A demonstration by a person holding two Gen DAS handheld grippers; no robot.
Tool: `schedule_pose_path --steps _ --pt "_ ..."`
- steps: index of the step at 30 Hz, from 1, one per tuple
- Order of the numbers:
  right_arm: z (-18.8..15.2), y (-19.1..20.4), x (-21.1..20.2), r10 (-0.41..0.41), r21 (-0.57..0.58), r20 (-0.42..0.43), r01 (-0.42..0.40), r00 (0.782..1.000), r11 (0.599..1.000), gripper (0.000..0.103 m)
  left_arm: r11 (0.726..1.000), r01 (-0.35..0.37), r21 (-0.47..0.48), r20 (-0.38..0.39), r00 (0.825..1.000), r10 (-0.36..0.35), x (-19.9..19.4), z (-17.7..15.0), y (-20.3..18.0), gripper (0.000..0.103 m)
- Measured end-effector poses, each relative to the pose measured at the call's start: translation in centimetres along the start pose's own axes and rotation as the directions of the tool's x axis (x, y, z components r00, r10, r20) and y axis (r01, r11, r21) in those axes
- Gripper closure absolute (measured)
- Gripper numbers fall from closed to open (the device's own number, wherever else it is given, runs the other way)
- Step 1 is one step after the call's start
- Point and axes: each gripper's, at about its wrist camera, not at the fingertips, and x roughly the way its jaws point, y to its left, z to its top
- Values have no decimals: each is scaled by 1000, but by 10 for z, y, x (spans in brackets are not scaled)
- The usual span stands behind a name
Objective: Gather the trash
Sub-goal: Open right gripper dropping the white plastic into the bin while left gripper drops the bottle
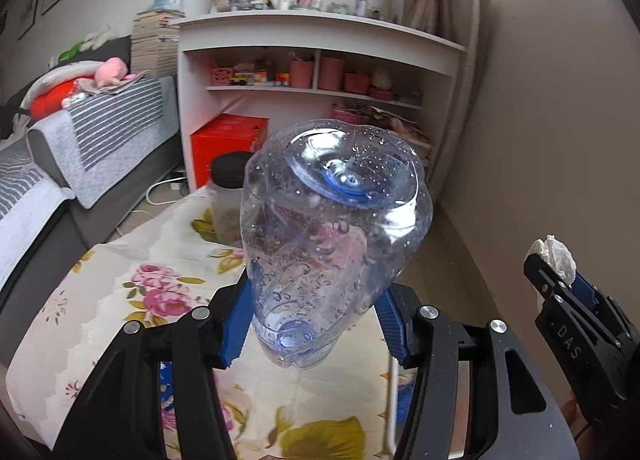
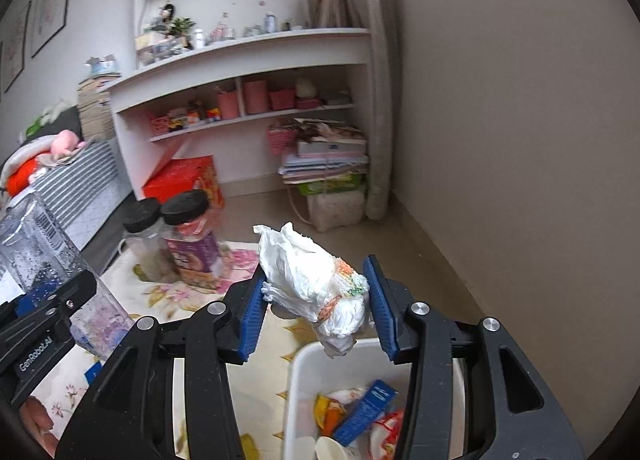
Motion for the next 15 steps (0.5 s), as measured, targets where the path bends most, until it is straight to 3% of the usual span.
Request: schedule_pose_path --steps 2,6,15 --pt "-1 -10 1 -20 12 -13 20 1000 1000 57 1000 15 13 -5 1000 -15 2 -1 -10 49" --pt "-4 -33 1 -71 51 -31 73 997 996 38 998 44 37 -15 999 -44 4 -5 -33 49" --pt "-4 -83 -7 -170 154 -28 172 985 973 22 991 105 87 -35 994 -103 9 -9 -78 49"
